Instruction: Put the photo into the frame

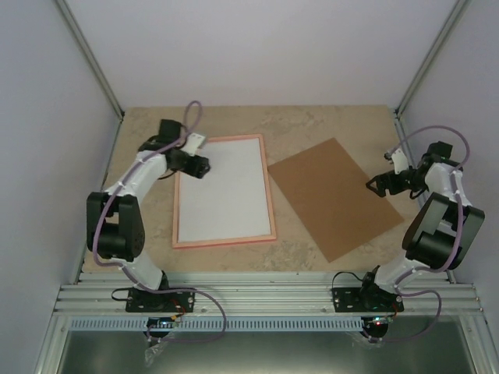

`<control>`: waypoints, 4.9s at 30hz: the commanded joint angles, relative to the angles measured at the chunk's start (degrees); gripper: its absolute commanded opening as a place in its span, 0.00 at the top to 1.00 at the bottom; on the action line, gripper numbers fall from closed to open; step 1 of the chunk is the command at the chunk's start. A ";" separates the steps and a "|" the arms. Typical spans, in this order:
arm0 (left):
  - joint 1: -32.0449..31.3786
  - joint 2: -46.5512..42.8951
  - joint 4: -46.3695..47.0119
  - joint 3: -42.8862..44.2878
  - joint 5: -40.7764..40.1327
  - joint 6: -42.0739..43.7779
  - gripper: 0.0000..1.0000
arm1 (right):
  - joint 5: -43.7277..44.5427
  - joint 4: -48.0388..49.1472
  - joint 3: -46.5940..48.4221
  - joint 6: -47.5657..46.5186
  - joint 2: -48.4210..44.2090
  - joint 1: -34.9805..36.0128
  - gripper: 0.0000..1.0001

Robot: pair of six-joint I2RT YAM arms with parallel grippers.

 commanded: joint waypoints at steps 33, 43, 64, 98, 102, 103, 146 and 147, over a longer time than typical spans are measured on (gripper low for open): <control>-43.95 21.08 28.84 6.61 -3.87 -69.11 0.23 | 3.06 7.58 9.37 7.09 21.84 0.78 0.16; -44.13 27.76 24.52 10.59 -7.05 -74.45 0.25 | 4.36 8.04 5.52 6.28 24.28 2.10 0.21; -42.47 18.94 39.76 12.17 -5.12 -65.56 0.29 | -1.31 -0.03 5.78 2.30 28.06 5.56 0.35; -29.50 14.71 30.32 -1.11 -5.47 -63.71 0.31 | -1.99 1.76 6.35 8.23 26.30 13.30 0.35; -29.50 16.42 30.13 -0.30 -4.03 -64.62 0.32 | -2.00 2.11 6.18 8.37 26.34 13.22 0.36; -29.47 16.72 30.17 -0.13 -3.74 -64.76 0.32 | -2.00 2.11 6.14 8.32 26.38 13.28 0.36; -31.29 12.15 40.69 3.73 7.42 -66.91 0.87 | -9.79 0.23 7.85 8.55 21.05 14.16 0.40; -31.27 11.63 39.76 4.25 6.64 -66.28 0.89 | -10.00 0.16 8.12 8.27 19.97 14.06 0.40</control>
